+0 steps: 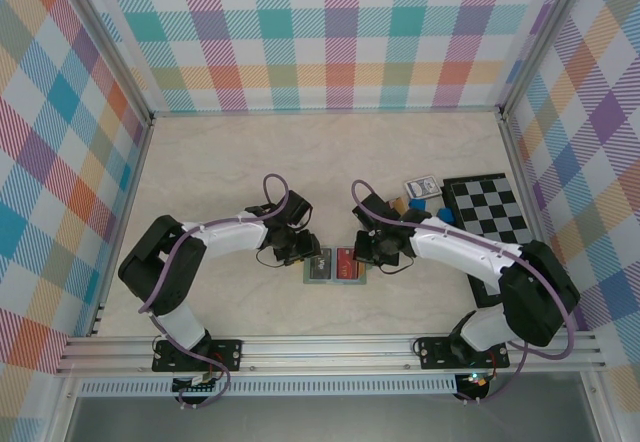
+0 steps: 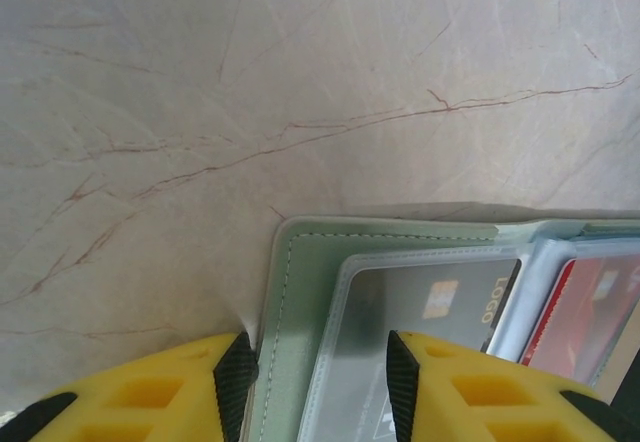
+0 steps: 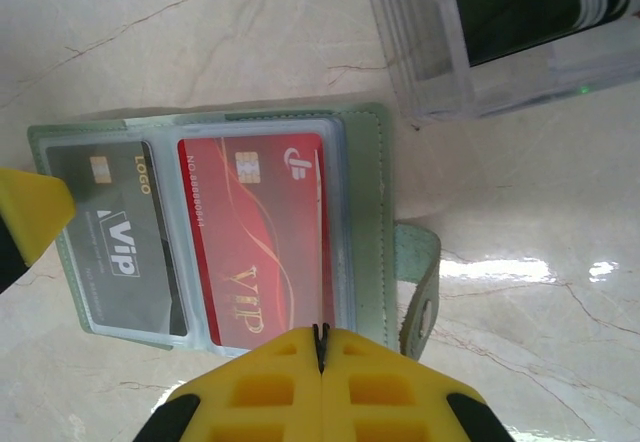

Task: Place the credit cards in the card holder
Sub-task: Flip over the card slot on the card holder.

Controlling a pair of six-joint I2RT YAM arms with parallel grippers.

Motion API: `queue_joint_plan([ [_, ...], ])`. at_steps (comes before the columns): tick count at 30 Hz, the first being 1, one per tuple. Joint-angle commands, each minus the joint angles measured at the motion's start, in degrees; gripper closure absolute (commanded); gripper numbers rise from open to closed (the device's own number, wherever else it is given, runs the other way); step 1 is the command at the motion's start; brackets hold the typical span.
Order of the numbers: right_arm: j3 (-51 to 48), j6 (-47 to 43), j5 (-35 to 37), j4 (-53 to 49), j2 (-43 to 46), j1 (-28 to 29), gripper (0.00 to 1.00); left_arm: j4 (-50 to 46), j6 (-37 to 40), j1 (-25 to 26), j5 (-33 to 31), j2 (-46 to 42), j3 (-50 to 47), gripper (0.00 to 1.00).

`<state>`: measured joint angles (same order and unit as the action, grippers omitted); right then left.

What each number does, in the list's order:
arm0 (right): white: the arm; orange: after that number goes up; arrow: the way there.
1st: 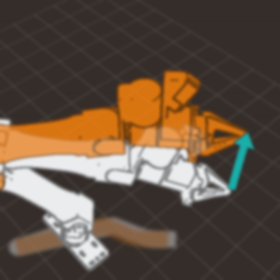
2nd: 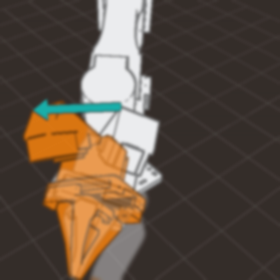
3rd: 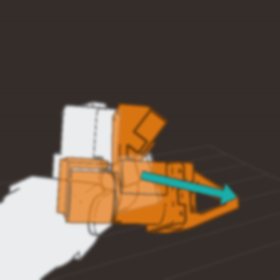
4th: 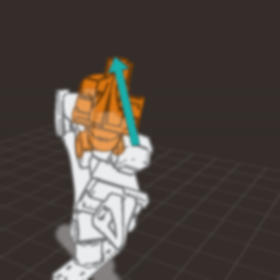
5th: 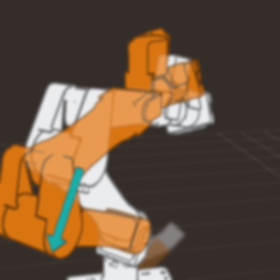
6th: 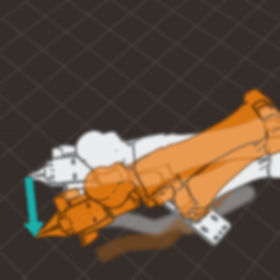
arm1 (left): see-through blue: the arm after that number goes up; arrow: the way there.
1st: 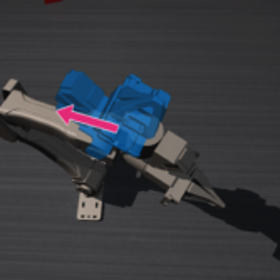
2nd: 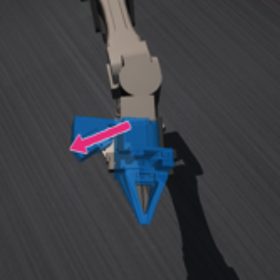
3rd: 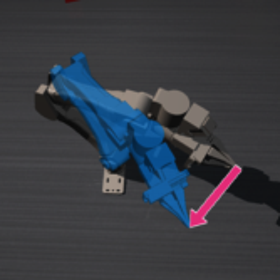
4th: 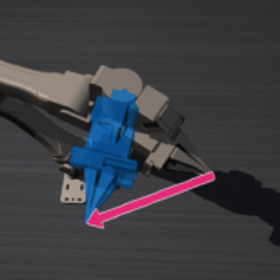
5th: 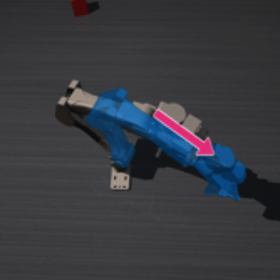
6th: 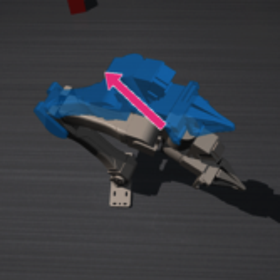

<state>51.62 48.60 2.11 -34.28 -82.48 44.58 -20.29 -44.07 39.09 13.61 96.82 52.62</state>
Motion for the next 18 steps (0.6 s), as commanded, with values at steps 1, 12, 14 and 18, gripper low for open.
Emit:
queue_joint_plan([
  [1, 2.03, -1.14, 1.25, -1.87, -0.43, 0.07, 1.00, 0.81, 0.34, 1.24, 0.83, 2.93, -1.44, 0.58],
  [12, 0.68, -3.68, 1.58, -0.54, -2.74, 0.13, 1.00, 0.74, 0.35, 1.42, 0.54, 2.06, -1.86, 0.59],
  [14, 0.38, -3.77, 0.62, 1.08, -3.03, 0.07, 1.00, 0.89, 0.26, 1.51, 0.75, 2.13, -2.07, 0.59],
  [18, 0.33, -3.44, -0.37, 2.84, -2.72, 0.18, 0.99, 1.31, 0.26, 1.68, 1.11, 2.48, -2.01, 0.59],
])
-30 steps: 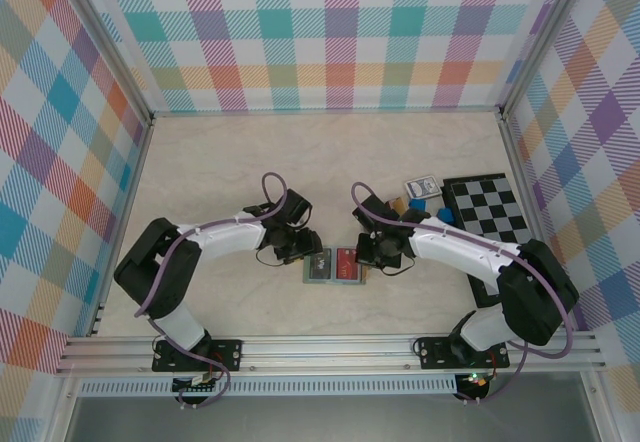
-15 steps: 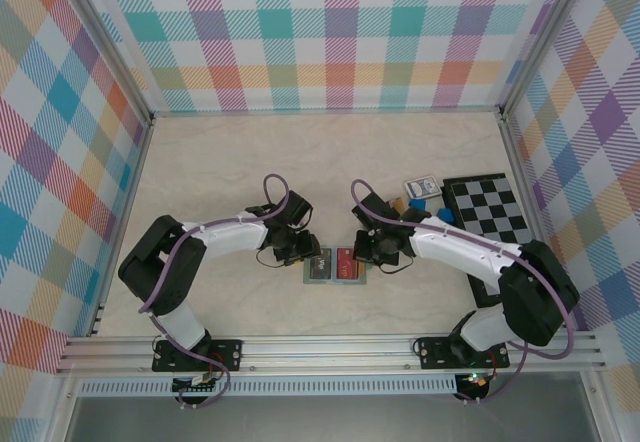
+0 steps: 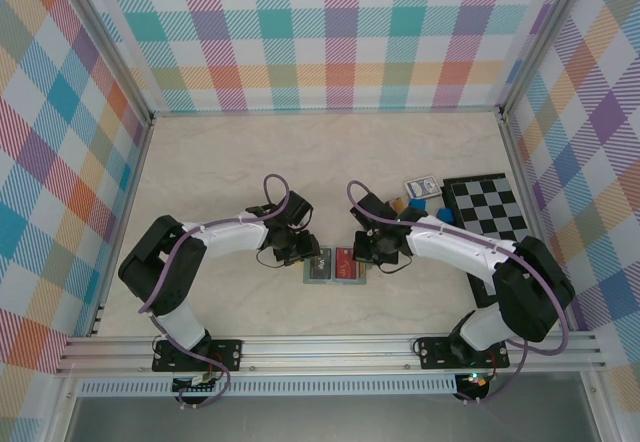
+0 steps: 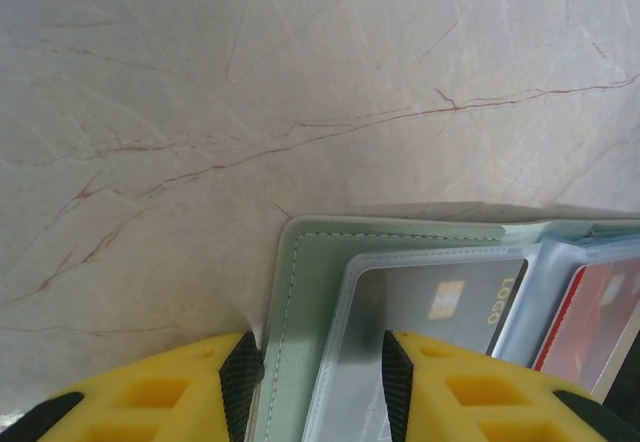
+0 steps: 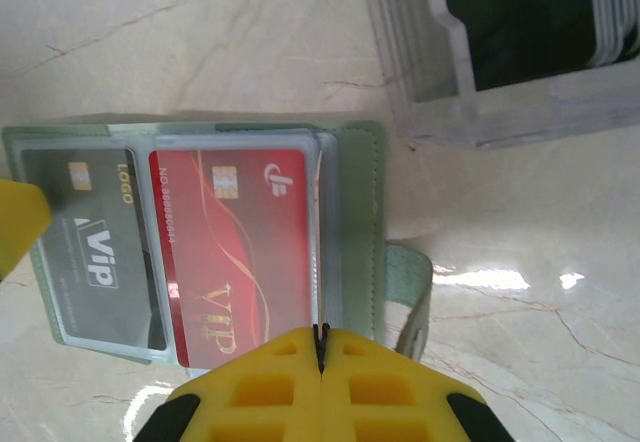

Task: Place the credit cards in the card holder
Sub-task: Flip over the card slot on the card holder.

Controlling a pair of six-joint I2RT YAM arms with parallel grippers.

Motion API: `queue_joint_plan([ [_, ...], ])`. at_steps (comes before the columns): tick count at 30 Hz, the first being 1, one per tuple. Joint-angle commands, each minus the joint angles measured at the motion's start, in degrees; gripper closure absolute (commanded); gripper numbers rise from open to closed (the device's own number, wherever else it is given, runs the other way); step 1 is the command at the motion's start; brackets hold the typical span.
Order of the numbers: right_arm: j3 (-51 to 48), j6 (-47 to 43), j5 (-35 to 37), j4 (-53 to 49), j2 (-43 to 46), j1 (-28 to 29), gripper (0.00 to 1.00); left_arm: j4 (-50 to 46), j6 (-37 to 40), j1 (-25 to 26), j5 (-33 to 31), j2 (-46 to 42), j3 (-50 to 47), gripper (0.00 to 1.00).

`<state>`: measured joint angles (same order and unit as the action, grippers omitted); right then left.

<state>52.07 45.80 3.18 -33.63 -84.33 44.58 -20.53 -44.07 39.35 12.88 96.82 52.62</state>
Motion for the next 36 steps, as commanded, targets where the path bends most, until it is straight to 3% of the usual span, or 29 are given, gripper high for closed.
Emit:
queue_joint_plan([
  [1, 0.17, -0.60, -1.26, 1.65, -0.62, 0.16, 0.99, 1.58, 0.23, 1.49, 1.88, 2.57, -2.00, 0.60],
  [28, 1.93, 0.61, -6.30, 4.20, 4.58, 0.16, 0.97, 1.73, -0.16, 2.48, 1.06, 2.98, -1.41, 0.62],
  [36, 1.80, 1.30, -8.79, 7.37, 3.15, 0.18, 0.97, 0.47, -0.63, 2.47, -4.43, -5.80, -2.73, 0.47],
])
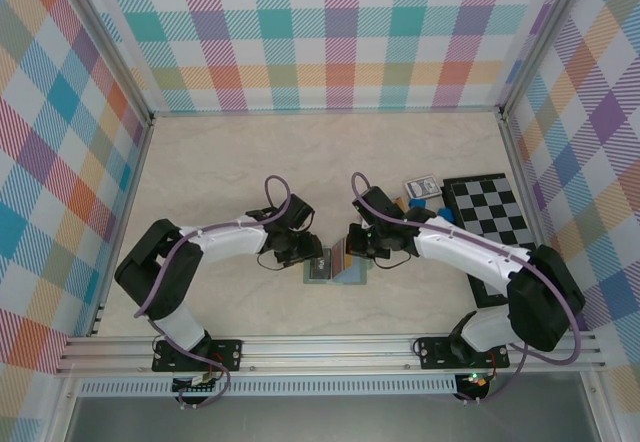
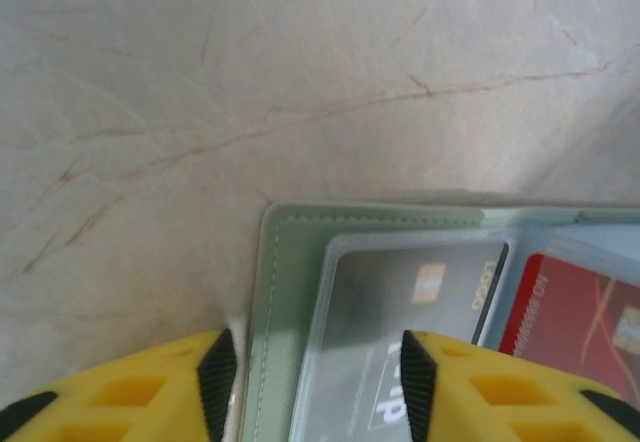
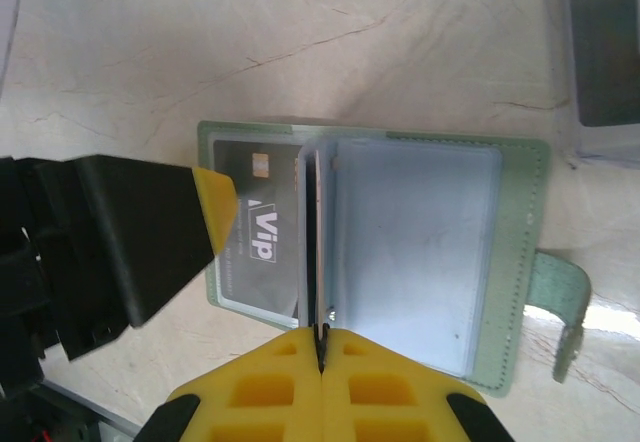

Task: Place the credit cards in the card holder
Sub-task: Flip over the card slot on the card holder.

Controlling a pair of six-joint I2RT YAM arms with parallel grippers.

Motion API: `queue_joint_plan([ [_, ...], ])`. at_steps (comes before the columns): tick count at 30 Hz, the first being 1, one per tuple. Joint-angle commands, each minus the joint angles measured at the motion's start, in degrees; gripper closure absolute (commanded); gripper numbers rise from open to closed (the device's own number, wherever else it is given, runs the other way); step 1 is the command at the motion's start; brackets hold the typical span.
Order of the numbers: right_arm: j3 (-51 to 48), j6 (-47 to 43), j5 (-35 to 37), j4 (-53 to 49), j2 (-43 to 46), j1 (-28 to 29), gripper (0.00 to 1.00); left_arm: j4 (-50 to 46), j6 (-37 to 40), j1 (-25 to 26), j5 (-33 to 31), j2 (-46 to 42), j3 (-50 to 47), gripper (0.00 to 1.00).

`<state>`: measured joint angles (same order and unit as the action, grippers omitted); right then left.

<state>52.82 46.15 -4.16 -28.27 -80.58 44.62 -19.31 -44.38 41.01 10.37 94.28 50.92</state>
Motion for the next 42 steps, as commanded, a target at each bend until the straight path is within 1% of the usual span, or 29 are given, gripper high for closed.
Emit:
queue_joint_plan([
  [1, 1.06, 0.88, -1.82, 2.48, -0.64, 0.12, 0.97, -0.78, -0.20, 0.78, -2.07, -4.33, -1.08, 0.44],
  [10, 1.21, 1.22, -2.03, 2.40, -1.38, 0.07, 0.97, 2.87, 0.25, 1.04, 0.68, -9.25, -2.68, 0.32],
  [12, 1.19, 1.22, -1.98, 2.33, -1.42, 0.12, 0.97, 5.89, 0.72, 1.08, 2.30, -9.63, -2.92, 0.31],
  [18, 1.19, 1.22, -1.72, 2.26, -1.53, 0.11, 0.97, 9.29, 3.02, 1.92, 7.58, -9.56, -2.59, 0.27],
  [22, 1.32, 1.49, -1.75, 2.20, -1.69, 0.12, 0.98, 6.85, 5.16, 2.61, 9.11, -7.72, -0.93, 0.28],
  [25, 1.19, 1.66, -1.81, 2.54, -1.60, 0.12, 0.98, 5.03, 6.36, 3.19, 8.92, -6.86, -0.16, 0.31],
  [31, 1.41, 1.48, -1.73, 2.06, -1.60, 0.07, 0.98, 6.56, 6.41, 3.81, 10.59, -5.17, 0.04, 0.32],
  [33, 1.32, 1.58, -1.64, 2.00, -1.53, 0.12, 0.98, 6.49, 6.41, 4.05, 9.98, -4.62, 0.19, 0.33],
  [37, 1.32, 1.66, -1.22, 1.48, -1.51, 0.12, 0.98, 5.60, 6.16, 4.07, 8.30, -3.97, -0.01, 0.40],
  [40, 1.56, 1.91, -0.21, 0.18, -1.67, 0.13, 0.98, 5.34, 6.21, 4.09, 7.89, -4.49, -0.30, 0.41],
  [42, 1.85, 1.84, 0.03, -0.58, -2.12, 0.11, 0.98, 5.51, 6.36, 4.12, 8.17, -5.18, -0.46, 0.39],
])
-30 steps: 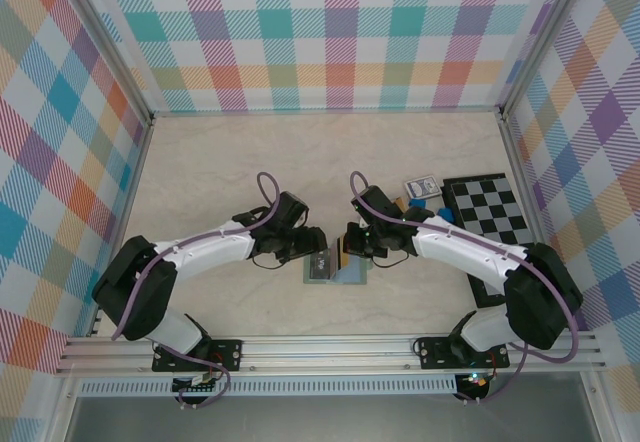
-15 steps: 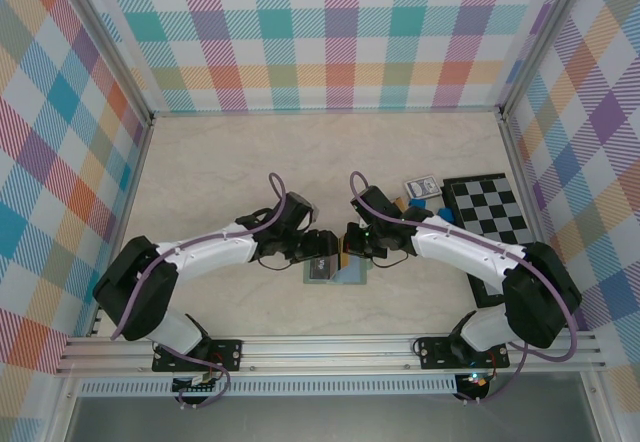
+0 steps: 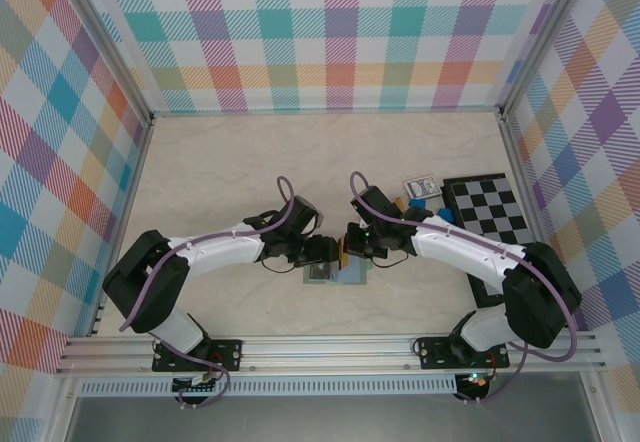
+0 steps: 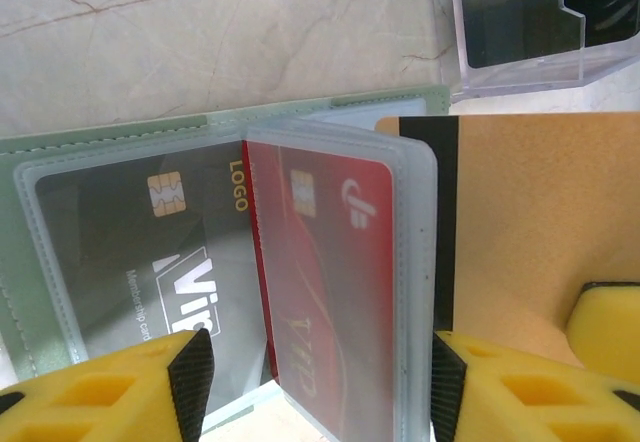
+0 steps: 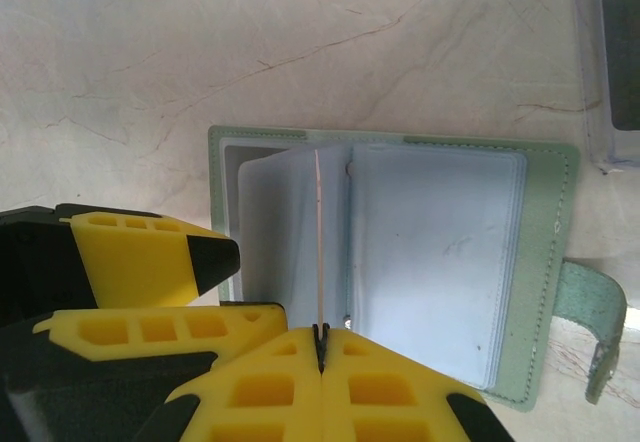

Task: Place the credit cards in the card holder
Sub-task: Flip over the card slot on the card holder.

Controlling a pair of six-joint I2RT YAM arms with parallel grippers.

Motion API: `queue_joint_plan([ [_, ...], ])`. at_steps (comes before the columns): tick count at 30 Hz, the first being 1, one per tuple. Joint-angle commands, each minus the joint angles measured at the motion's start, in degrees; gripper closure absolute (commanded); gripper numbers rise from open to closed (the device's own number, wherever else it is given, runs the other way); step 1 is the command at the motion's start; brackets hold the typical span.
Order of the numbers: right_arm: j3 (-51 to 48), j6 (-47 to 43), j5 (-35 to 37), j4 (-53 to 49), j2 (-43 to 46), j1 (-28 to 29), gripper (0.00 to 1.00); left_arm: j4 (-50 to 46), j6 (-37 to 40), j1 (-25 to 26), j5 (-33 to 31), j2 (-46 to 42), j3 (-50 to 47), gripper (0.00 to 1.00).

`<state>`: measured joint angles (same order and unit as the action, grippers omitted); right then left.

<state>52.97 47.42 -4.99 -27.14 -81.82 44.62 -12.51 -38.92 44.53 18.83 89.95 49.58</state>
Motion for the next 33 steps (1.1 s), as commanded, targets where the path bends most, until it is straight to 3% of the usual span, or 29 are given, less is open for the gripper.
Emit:
queue_joint_plan([
  [1, 1.70, 0.65, 0.82, -1.71, -1.10, 0.10, 0.98, -1.29, 0.95, 0.57, -0.31, -1.31, 0.87, 0.37],
  [13, 1.91, 0.48, 0.42, -1.40, -1.76, 0.13, 0.98, -1.89, 1.96, 0.60, -1.02, -3.31, 0.59, 0.33],
  [26, 2.40, 0.86, 3.58, -5.23, -1.77, 0.06, 0.98, -2.93, 2.83, 0.57, -2.47, -4.22, 0.53, 0.44],
  [33, 1.96, 0.20, 0.51, -1.94, -2.02, 0.11, 0.98, -7.90, 3.28, 0.57, -4.03, -1.38, 2.02, 0.37],
])
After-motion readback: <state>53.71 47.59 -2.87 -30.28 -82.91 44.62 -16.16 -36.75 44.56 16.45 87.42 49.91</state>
